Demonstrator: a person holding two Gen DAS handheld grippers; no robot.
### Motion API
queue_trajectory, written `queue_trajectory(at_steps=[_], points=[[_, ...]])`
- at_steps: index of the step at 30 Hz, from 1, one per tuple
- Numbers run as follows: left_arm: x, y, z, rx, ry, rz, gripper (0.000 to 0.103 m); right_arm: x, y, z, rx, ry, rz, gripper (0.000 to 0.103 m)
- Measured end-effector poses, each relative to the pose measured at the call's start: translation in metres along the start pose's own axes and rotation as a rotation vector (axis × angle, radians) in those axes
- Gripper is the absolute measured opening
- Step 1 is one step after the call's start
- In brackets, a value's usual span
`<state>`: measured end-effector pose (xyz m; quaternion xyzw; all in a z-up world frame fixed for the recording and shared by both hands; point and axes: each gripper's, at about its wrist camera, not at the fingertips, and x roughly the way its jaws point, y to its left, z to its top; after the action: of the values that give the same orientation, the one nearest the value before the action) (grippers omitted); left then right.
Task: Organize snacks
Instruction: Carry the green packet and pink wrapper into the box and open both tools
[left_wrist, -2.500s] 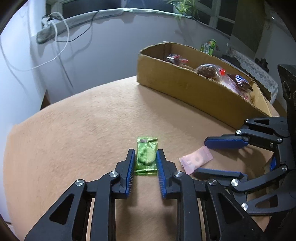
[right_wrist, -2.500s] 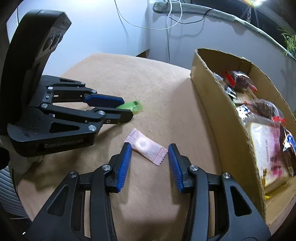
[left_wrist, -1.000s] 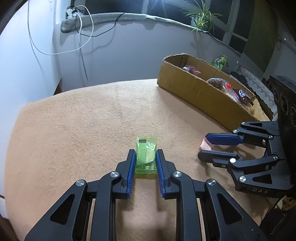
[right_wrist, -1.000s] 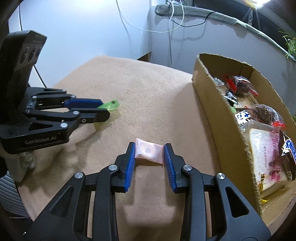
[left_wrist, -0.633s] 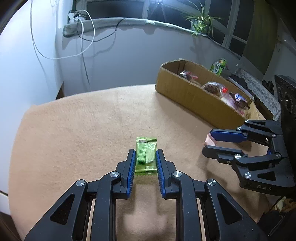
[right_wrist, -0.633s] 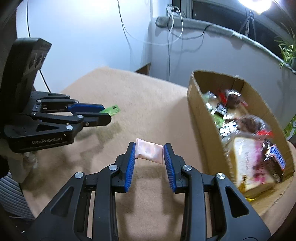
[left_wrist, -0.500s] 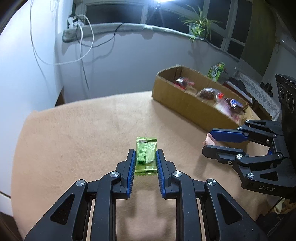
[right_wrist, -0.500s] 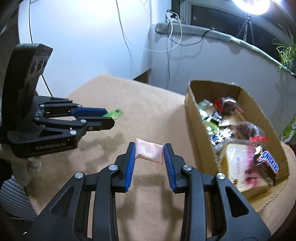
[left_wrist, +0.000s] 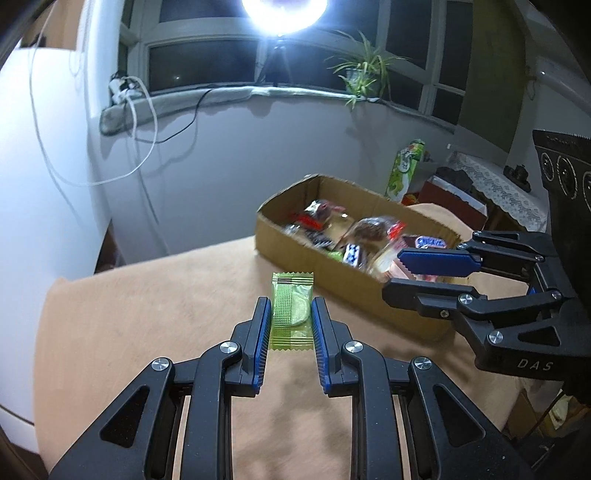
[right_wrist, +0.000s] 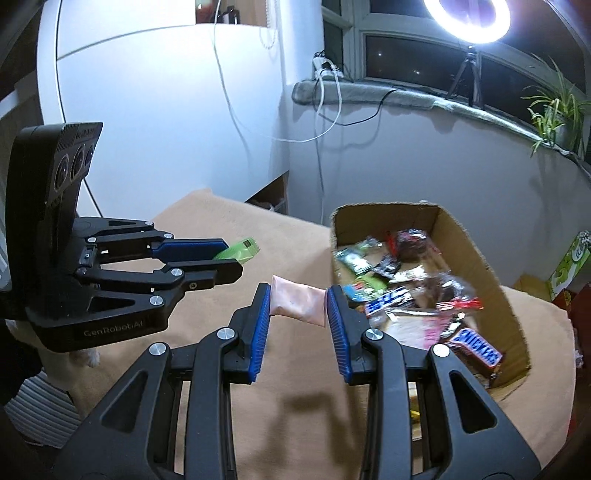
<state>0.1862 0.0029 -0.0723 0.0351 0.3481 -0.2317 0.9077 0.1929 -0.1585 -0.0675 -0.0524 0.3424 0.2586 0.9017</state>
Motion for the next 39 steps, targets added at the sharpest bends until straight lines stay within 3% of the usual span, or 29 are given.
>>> queue_trajectory(at_steps=[17,31,39], points=[[0.031,-0.030,0.045,0.012,-0.021,-0.026,0.020,-0.016,-0.079,0.022,0.050,-0.041,-0.085,0.032],[0.070,-0.035,0.075,0.005,-0.018,0.009,0.020,0.026,-0.134,0.045,0.125,0.023,-0.049,0.032],[0.088,-0.030,0.079,-0.025,0.017,0.006,0.020,0.048,-0.146,0.039,0.170,0.076,-0.016,0.032]])
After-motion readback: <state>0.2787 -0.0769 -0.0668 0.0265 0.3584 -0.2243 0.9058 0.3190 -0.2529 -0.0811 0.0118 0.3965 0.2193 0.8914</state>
